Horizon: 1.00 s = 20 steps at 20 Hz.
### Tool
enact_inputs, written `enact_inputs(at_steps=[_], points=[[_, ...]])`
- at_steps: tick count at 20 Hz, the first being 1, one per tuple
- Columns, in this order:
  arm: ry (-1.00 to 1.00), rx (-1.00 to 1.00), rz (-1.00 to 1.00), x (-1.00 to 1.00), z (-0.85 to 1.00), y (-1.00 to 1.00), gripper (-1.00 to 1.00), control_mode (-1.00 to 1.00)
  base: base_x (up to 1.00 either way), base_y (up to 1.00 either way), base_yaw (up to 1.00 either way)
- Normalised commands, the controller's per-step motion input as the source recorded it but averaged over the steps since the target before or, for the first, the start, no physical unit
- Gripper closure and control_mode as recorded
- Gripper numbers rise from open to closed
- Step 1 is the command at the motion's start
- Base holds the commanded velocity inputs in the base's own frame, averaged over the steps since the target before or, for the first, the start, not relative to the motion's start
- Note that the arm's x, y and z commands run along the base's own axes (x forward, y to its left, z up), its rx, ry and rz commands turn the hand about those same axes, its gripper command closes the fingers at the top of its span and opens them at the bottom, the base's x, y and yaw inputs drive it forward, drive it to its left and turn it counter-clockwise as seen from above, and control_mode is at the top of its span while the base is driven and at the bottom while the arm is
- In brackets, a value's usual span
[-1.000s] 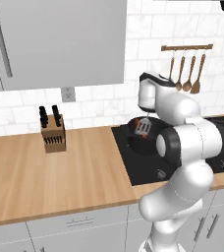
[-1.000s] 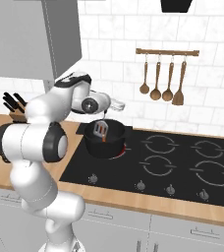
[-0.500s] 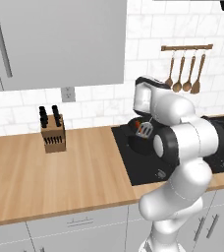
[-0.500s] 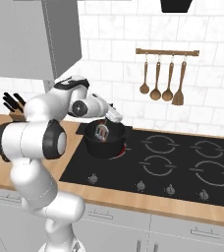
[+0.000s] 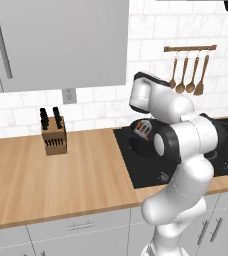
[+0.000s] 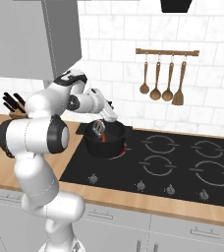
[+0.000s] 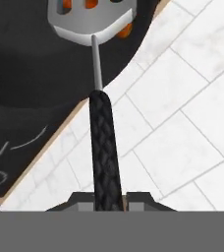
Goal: Put the carrot and tomato in the pot. Retrieve the spatula and lightly stir the vegetables in the pot.
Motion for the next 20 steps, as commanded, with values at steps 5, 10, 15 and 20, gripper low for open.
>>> enact_inputs(at_steps=[5,10,15,20], points=[[0.07,0.16,-0.15,0.01,0.42,0.06,1.0,-1.0,0.0,0.0,0.0],[0.18,0.1,-0.18,0.0,-0.13,-0.02,1.0,-1.0,0.0,0.0,0.0],[0.11,0.01,-0.17,0.0,-0.24,-0.13,1.0,-1.0,0.0,0.0,0.0],[0.0,-0.1,-0.19,-0.11,-0.03,-0.05,1.0,-1.0,0.0,0.0,0.0]])
